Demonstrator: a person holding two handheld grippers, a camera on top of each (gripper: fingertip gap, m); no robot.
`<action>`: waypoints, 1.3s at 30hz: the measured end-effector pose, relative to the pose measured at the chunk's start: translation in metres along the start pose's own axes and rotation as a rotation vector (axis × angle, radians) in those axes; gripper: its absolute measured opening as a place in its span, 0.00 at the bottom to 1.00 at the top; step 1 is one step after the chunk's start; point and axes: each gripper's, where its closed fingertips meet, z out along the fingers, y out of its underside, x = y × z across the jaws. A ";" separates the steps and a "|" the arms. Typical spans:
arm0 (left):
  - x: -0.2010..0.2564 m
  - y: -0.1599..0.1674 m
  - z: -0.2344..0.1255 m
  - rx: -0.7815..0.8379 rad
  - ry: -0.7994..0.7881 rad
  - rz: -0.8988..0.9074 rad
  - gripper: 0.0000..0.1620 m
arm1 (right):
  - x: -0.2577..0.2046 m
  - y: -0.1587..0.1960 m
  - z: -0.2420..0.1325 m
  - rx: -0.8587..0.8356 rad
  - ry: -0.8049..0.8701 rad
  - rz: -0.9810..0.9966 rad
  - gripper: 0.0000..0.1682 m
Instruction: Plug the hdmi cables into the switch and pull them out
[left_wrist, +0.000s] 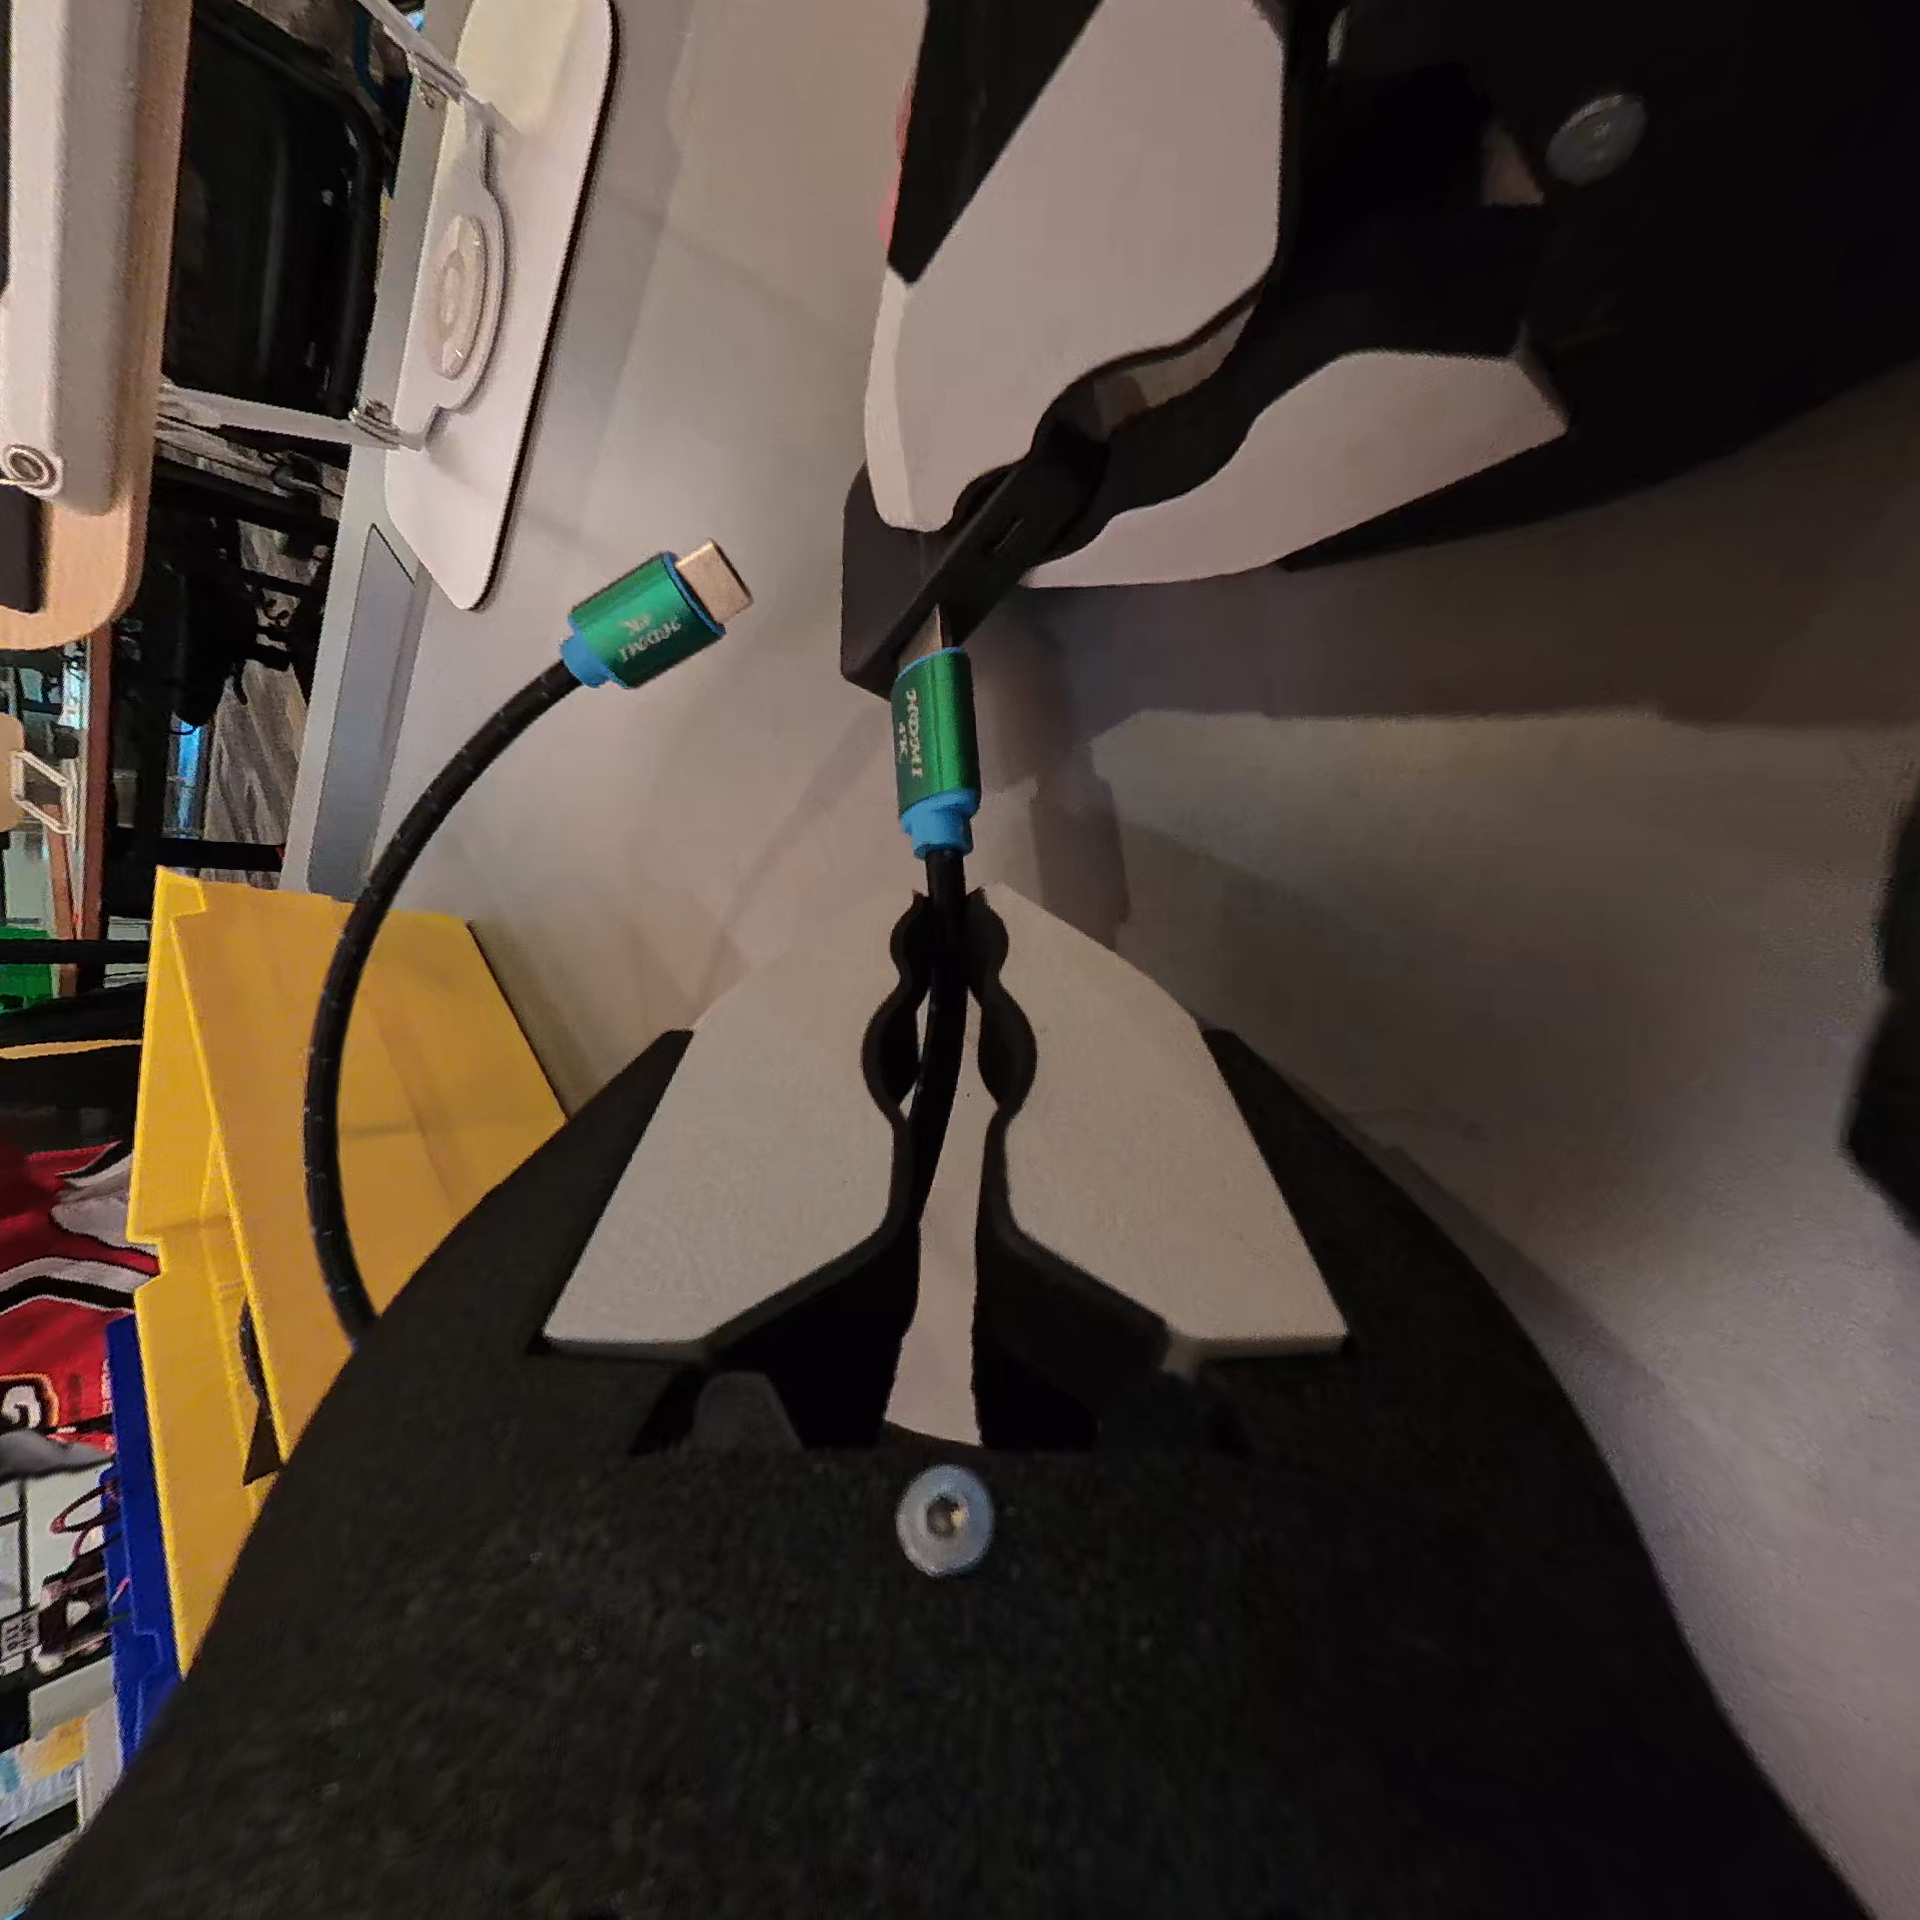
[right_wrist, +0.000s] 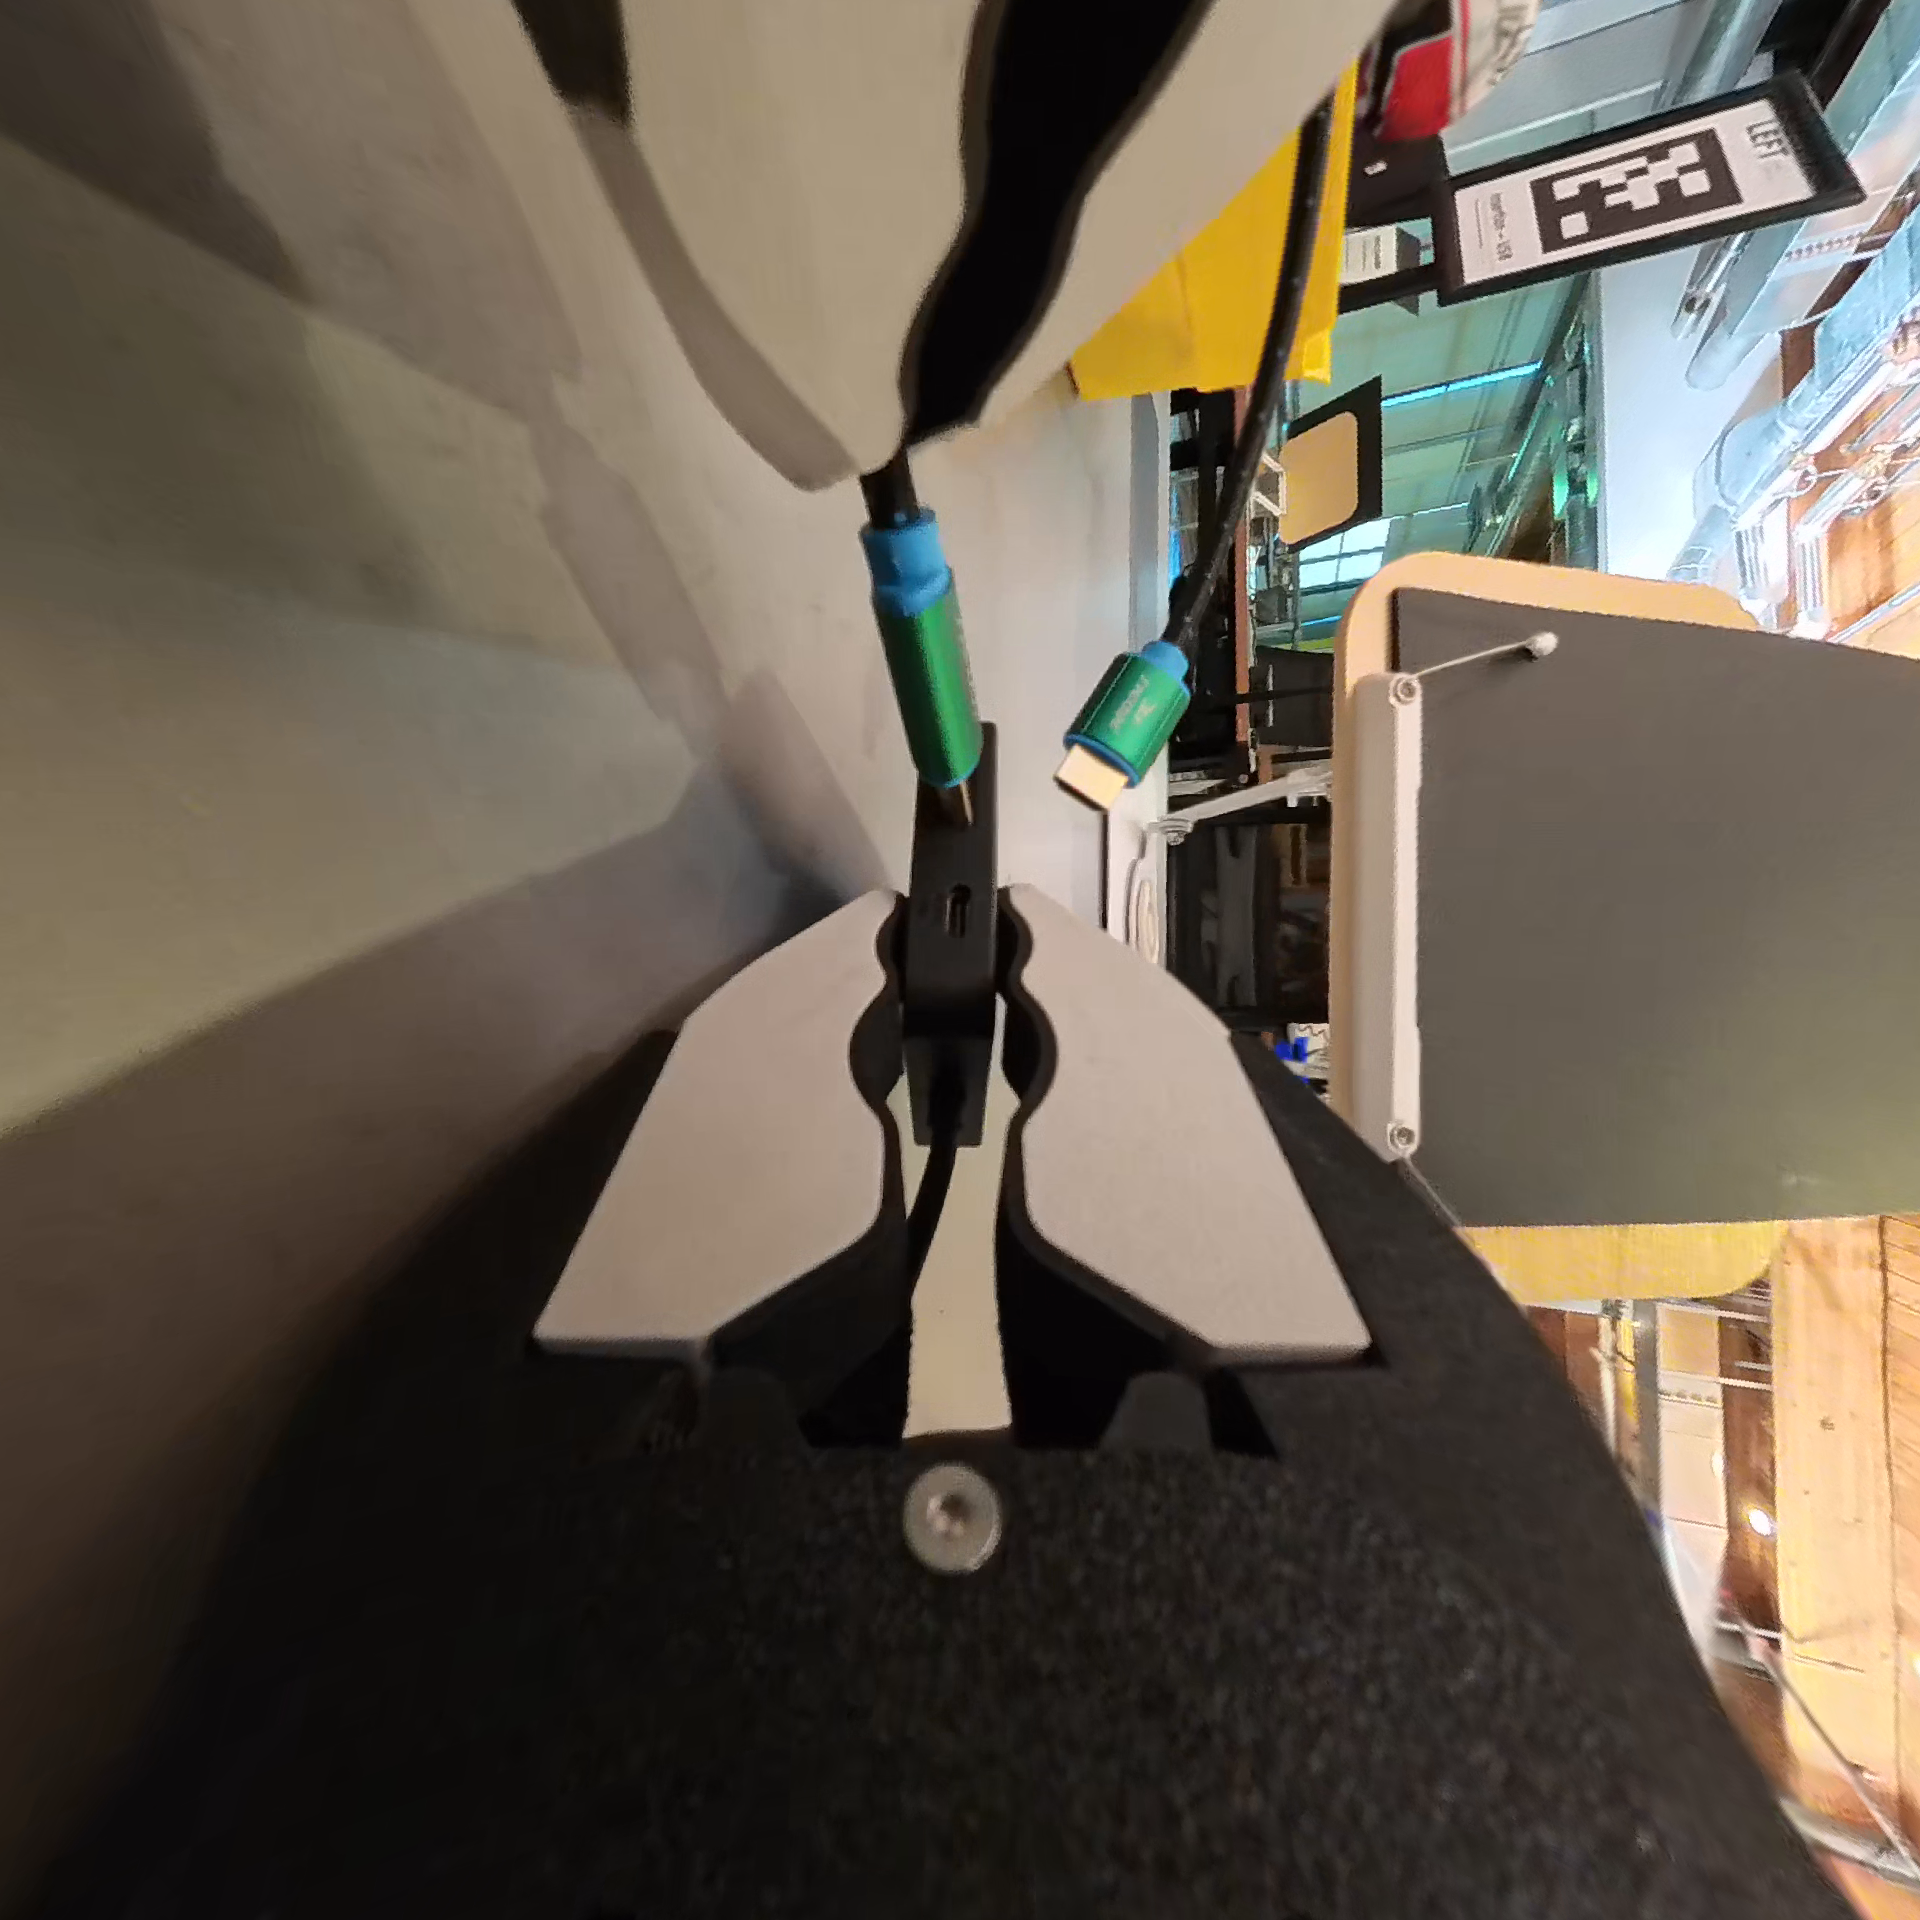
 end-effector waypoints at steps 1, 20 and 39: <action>-0.001 0.000 0.000 -0.002 -0.004 -0.004 0.04 | 0.001 0.000 0.000 -0.004 0.008 -0.012 0.08; -0.006 0.001 -0.004 0.025 0.018 0.040 0.04 | 0.004 -0.010 -0.006 0.018 0.084 -0.115 0.08; -0.012 -0.040 -0.100 0.612 0.216 -0.560 0.13 | 0.010 0.017 0.006 -0.033 0.026 0.118 0.08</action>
